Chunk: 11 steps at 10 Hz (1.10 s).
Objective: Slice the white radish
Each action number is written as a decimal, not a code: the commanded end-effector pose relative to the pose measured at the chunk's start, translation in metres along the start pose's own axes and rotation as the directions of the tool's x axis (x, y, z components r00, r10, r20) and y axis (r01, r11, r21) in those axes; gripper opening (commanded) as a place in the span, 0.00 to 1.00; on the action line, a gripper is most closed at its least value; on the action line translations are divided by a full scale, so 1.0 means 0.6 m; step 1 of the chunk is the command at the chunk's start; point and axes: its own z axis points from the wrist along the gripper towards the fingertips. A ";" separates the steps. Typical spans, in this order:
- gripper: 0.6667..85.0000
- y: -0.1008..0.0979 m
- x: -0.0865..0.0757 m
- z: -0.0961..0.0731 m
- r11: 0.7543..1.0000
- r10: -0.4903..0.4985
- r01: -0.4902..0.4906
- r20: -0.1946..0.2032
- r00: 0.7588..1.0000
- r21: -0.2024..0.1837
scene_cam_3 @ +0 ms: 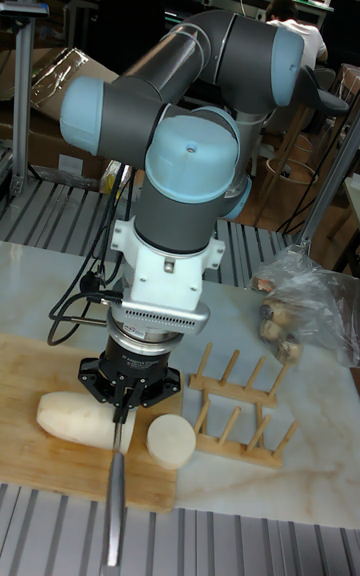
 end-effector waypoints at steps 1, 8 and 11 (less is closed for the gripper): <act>0.16 0.004 0.004 -0.009 1.000 -0.016 0.015 -0.006 1.000 -0.023; 0.16 0.007 0.011 -0.027 0.999 -0.002 0.001 -0.008 1.000 -0.042; 0.13 0.000 0.017 -0.024 0.999 -0.005 0.005 -0.005 1.000 -0.046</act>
